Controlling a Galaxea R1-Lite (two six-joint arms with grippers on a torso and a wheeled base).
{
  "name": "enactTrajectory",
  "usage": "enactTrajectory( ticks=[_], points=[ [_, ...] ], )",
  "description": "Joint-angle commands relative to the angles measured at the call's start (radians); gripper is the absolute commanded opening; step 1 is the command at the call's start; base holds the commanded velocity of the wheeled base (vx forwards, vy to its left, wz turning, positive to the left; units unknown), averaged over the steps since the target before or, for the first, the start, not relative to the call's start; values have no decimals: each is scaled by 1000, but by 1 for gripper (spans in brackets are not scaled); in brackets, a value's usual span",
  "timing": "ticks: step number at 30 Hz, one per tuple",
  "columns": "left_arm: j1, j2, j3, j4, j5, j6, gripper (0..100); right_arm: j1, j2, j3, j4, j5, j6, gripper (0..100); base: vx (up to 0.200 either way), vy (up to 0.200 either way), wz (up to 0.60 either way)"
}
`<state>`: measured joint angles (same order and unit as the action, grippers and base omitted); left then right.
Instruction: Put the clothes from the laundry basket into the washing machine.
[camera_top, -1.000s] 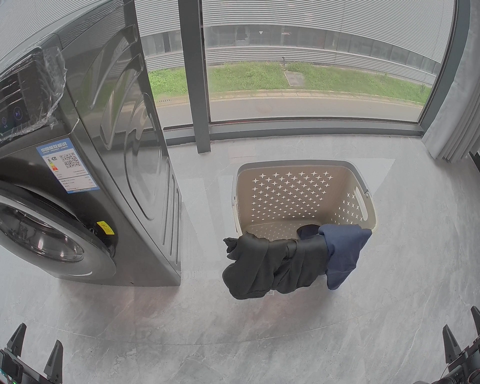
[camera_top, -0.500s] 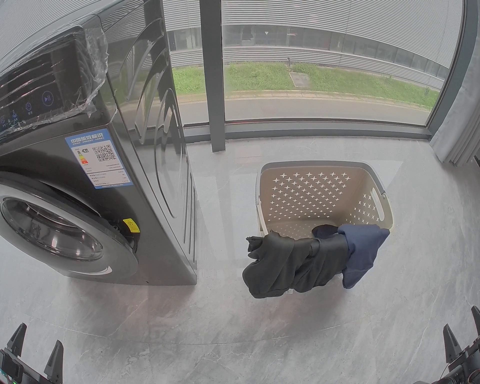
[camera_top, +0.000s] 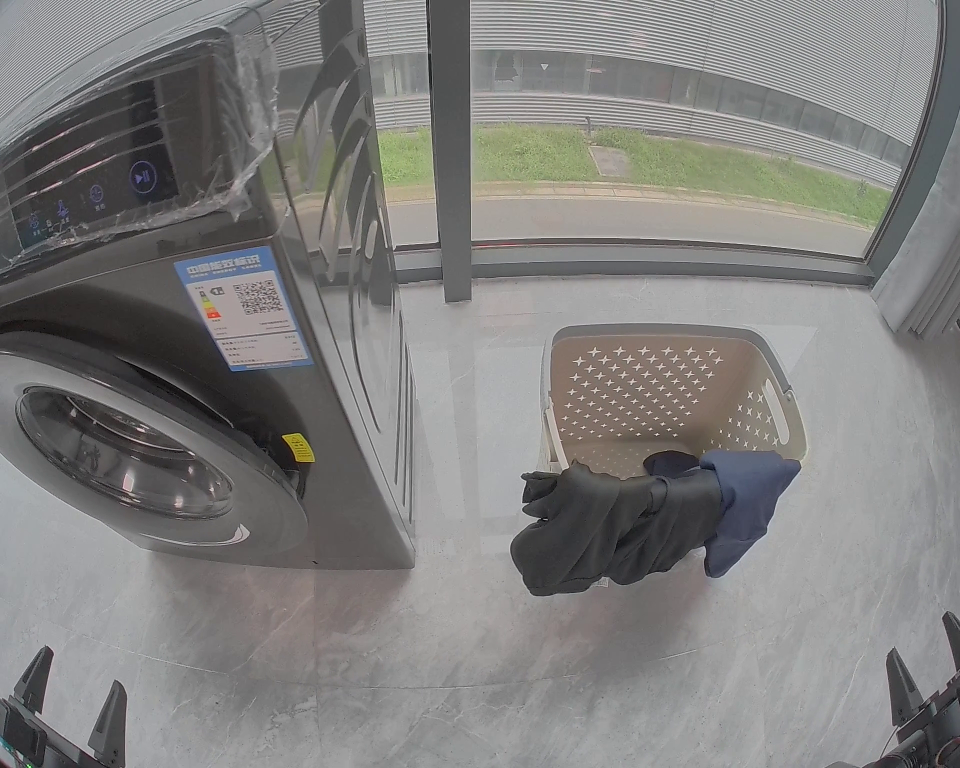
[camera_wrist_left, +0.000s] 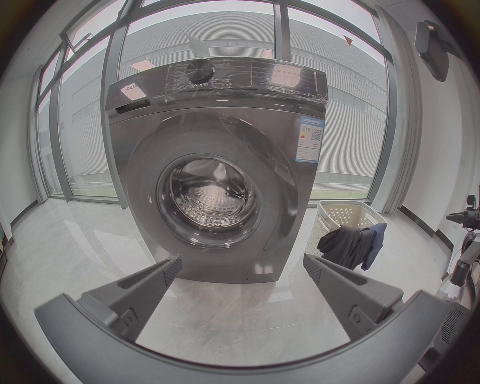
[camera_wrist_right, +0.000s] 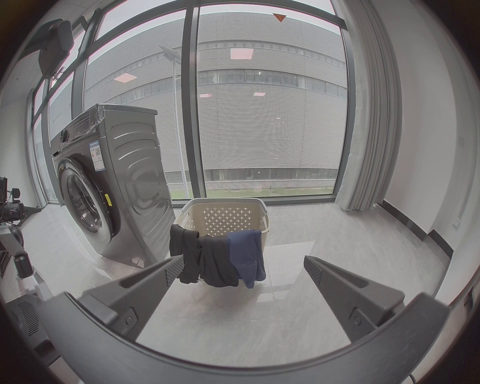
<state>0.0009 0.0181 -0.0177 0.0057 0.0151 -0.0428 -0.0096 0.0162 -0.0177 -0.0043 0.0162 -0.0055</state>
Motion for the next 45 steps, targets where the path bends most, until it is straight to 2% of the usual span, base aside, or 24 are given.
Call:
enactTrajectory(
  ticks=[1, 11, 35, 41, 45],
  points=[
    [1, -7, 15, 0, 0, 0, 100, 0, -5, 18, 0, 1, -1, 100, 0, 200, 0],
    [1, -7, 15, 0, 0, 0, 100, 0, -5, 18, 0, 1, -1, 100, 0, 20, 0],
    [1, -7, 15, 0, 0, 0, 100, 0, -4, 18, 0, 1, -1, 100, 0, 200, 0],
    [1, -7, 15, 0, 0, 0, 100, -3, -4, 18, 1, -4, -2, 100, 0, 0, 0],
    [1, -7, 15, 0, 0, 0, 100, -1, -4, 18, 1, -2, -2, 100, 0, 0, 600]
  ],
)
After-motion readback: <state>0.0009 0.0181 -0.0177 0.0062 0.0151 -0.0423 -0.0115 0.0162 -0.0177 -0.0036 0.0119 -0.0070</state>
